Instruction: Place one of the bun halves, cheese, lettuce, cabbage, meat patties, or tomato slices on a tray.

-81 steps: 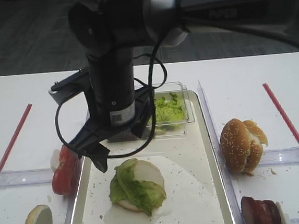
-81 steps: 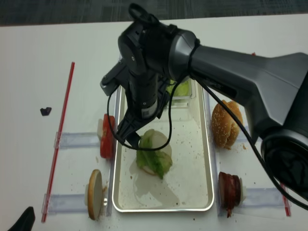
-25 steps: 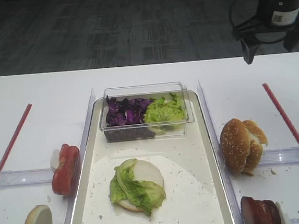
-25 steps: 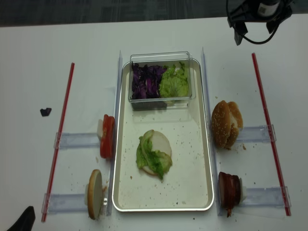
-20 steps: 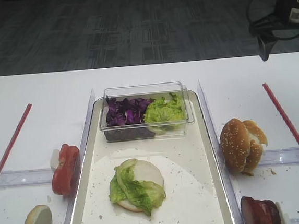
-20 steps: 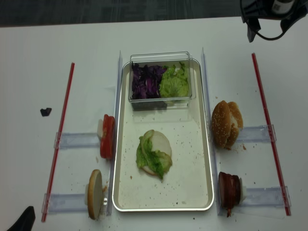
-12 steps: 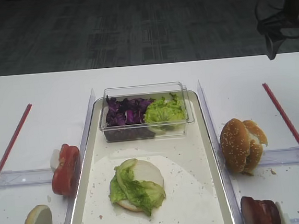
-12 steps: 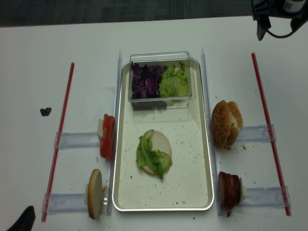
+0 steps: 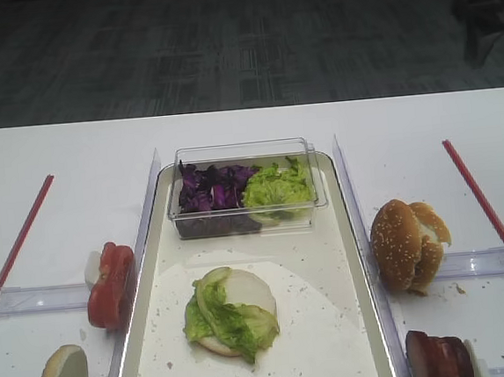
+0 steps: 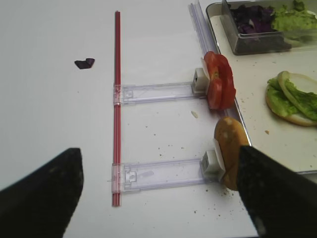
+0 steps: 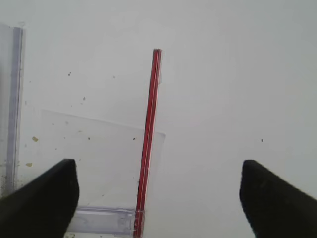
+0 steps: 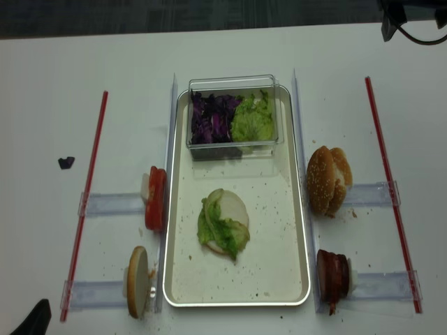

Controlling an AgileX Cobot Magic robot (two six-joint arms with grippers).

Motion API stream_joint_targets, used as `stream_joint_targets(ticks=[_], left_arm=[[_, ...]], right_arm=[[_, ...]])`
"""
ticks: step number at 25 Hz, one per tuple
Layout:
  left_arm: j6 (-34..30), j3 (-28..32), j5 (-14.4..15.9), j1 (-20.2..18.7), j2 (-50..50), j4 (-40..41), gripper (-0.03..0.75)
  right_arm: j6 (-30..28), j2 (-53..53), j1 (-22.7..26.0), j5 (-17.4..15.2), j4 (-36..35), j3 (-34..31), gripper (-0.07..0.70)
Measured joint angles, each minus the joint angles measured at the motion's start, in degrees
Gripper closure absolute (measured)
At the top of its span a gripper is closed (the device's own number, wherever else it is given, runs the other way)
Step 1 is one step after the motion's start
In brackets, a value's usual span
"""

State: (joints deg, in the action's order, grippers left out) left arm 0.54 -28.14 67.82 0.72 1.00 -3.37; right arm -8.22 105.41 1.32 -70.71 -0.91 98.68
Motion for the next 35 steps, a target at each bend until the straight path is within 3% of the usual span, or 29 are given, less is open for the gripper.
stream_joint_targets(ticks=[21,35], left_arm=[[0.0,0.0,0.0,0.0,0.0,0.0,0.136],[0.0,0.0,0.0,0.0,0.0,0.0,0.136]], right_arm=[[0.0,-36.6,0.0,-0.5,-2.3,-33.4,-0.039],[0.9,-59.4,0.0,3.4,-3.1,-54.5,-0.039]])
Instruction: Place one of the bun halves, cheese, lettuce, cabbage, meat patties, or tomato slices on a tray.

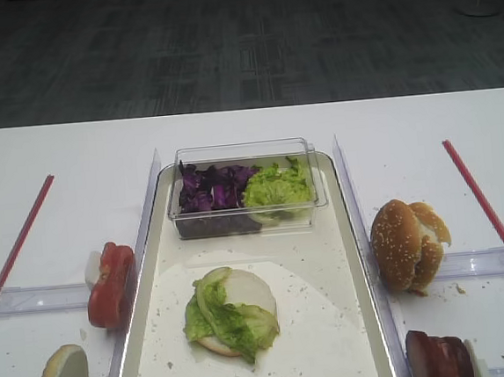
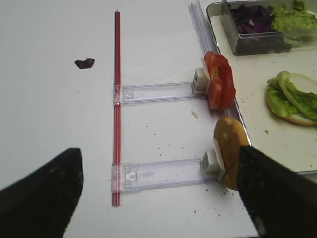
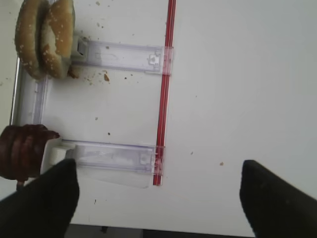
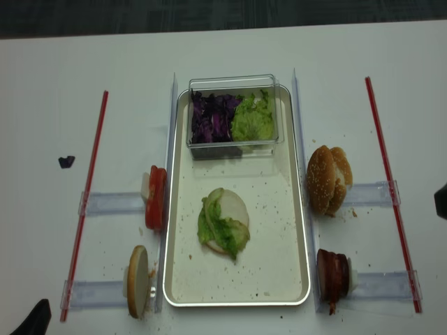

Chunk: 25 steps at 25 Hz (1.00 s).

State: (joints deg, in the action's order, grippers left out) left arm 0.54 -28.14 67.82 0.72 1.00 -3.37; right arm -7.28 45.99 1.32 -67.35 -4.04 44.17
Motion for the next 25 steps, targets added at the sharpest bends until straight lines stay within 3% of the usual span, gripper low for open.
stream_joint_targets(ticks=[14,25], left_arm=[[0.0,0.0,0.0,0.0,0.0,0.0,0.136],[0.0,0.0,0.0,0.0,0.0,0.0,0.136]], right_arm=[[5.6,-26.5,0.0,1.8,1.2,-12.0,-0.041],[5.5,-40.3,0.0,2.7,1.4,-16.7,-0.041]])
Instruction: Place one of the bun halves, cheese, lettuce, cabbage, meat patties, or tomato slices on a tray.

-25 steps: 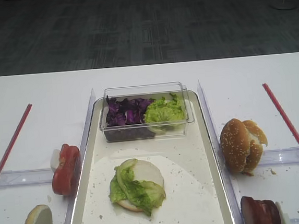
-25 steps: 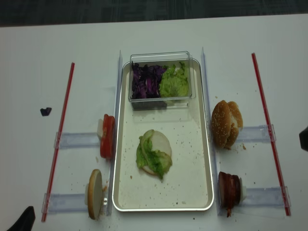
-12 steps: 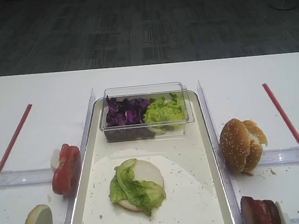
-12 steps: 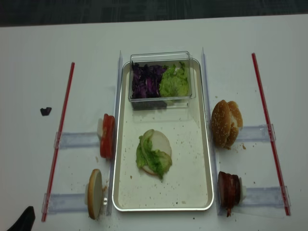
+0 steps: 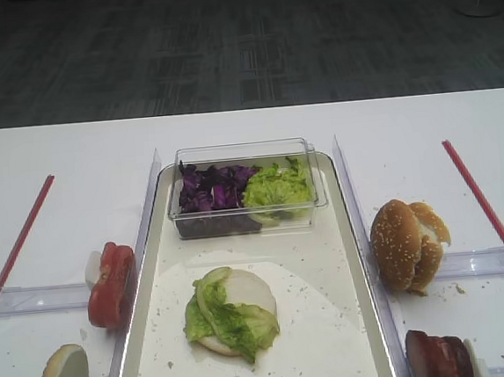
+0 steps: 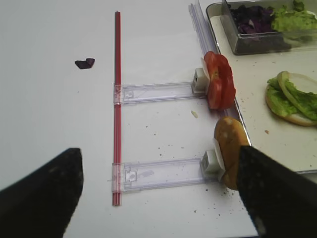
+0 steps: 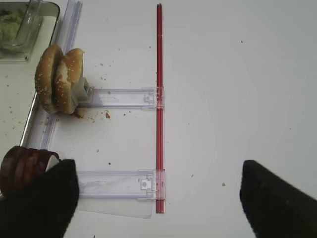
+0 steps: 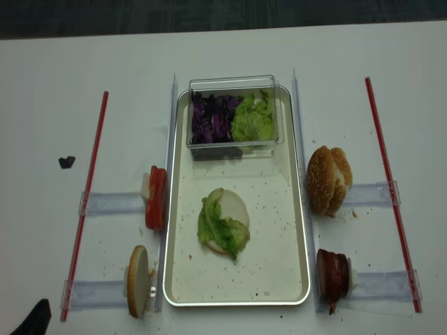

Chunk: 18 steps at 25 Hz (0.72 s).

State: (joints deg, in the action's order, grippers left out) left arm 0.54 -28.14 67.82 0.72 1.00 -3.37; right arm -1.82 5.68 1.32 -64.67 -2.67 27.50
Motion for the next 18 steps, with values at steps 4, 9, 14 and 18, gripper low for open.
stream_joint_targets(ticks=[4,9,14,18], left_arm=[[0.0,0.0,0.0,0.0,0.0,0.0,0.136],[0.0,0.0,0.0,0.0,0.0,0.0,0.136],[0.0,0.0,0.0,0.0,0.0,0.0,0.136],[0.0,0.0,0.0,0.0,0.0,0.0,0.136]], right_arm=[[-0.4,-2.1,0.0,0.0,0.0,0.0,-0.041],[-0.6,-2.2,0.0,0.0,0.0,0.0,-0.041],[-0.6,-2.6,0.0,0.0,-0.1,0.0,-0.041],[-0.6,-6.2,0.0,0.0,-0.1,0.0,-0.041]])
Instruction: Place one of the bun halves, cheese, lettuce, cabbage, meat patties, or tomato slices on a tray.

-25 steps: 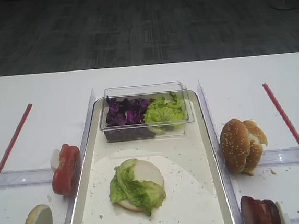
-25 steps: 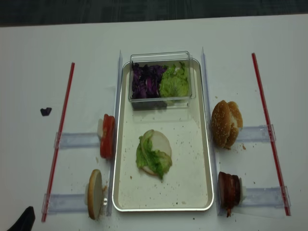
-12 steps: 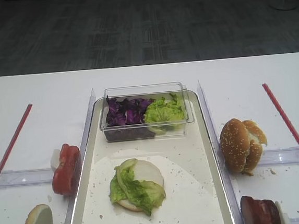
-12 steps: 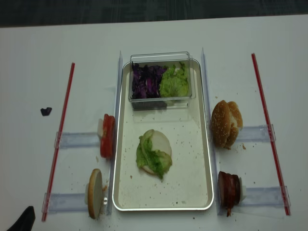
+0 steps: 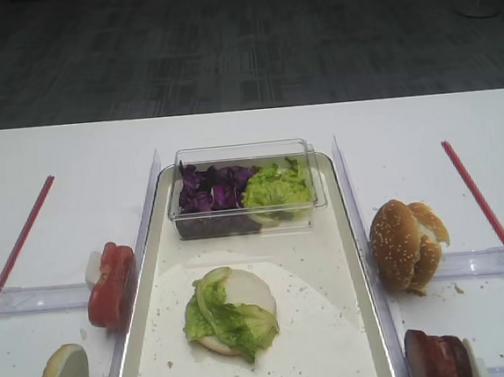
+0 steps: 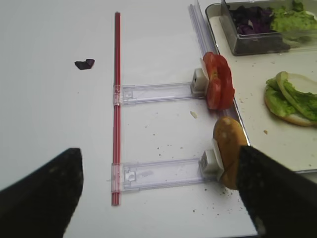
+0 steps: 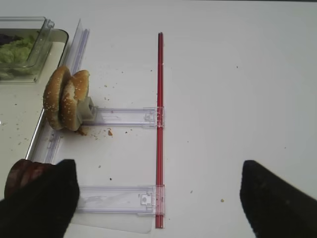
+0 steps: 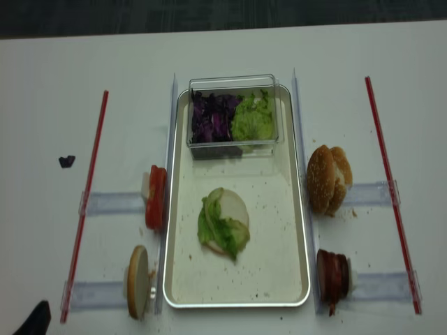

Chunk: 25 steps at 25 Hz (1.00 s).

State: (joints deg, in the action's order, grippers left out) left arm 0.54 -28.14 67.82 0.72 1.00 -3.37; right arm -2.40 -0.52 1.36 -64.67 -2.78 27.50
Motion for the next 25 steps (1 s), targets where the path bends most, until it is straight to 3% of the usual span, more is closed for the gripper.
stream_joint_targets(ticks=[25], left_arm=[[0.0,0.0,0.0,0.0,0.0,0.1,0.136]], right_arm=[[0.0,-0.4,0.1,0.0,-0.1,0.0,-0.042]])
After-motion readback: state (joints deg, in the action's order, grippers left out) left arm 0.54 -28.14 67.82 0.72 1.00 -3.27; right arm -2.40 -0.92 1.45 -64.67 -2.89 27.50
